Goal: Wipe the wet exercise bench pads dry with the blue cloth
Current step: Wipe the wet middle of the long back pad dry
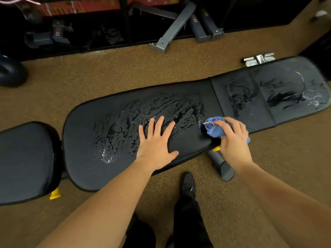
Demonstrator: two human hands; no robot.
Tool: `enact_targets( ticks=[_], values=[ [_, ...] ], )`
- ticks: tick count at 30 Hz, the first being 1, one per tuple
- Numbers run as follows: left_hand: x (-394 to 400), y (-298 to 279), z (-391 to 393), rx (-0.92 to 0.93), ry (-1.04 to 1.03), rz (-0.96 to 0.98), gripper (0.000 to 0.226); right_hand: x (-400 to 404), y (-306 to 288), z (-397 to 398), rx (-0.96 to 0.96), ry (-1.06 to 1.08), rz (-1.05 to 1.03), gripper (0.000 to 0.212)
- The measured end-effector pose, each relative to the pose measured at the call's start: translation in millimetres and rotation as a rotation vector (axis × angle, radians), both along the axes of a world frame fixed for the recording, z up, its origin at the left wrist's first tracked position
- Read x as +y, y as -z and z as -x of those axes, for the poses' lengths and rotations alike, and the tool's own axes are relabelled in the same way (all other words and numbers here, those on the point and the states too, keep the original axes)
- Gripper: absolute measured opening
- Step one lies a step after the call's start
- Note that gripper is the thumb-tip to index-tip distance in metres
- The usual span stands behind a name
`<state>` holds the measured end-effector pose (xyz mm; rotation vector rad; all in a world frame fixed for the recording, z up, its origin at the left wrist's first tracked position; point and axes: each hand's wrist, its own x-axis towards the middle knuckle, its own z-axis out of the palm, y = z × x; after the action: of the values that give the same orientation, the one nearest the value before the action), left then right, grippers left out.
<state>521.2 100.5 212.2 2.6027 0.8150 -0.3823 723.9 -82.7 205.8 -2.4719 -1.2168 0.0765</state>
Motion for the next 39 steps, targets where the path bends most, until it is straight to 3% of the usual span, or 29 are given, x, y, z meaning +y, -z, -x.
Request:
enact_targets(
  ticks=[9, 17, 21, 26, 30, 34, 39],
  values=[
    [6.4, 1.7, -13.2, 0.066, -0.044, 0.01, 0.117, 5.6, 14.8, 36.8, 0.082, -0.223, 0.139, 0.046],
    [30.9, -8.4, -19.9, 0.016, -0.045, 0.078, 0.122, 0.5, -0.4, 31.3, 0.301, -0.429, 0.034, 0.049],
    [53.6, -15.5, -43.3, -0.023, -0.107, 0.094, 0.105, 22.8, -34.5, 1.6, 0.489, -0.278, -0.104, 0.041],
    [87.0, -19.0, -92.3, -0.02, -0.13, 0.061, 0.08, 85.2, -65.3, -64.7, 0.426, -0.008, -0.278, 0.035],
    [106.9, -14.5, -123.2, 0.054, -0.105, 0.031, 0.077, 129.7, -57.9, -116.7, 0.361, -0.076, -0.05, 0.046],
    [110.1, -7.8, -129.6, 0.092, -0.112, 0.076, 0.075, 159.0, -20.6, -130.7, 0.133, -0.309, 0.326, 0.056],
    [108.5, -5.1, -128.3, 0.057, -0.14, 0.082, 0.076, 180.0, 1.5, -126.0, 0.16, -0.446, 0.363, 0.053]
  ],
)
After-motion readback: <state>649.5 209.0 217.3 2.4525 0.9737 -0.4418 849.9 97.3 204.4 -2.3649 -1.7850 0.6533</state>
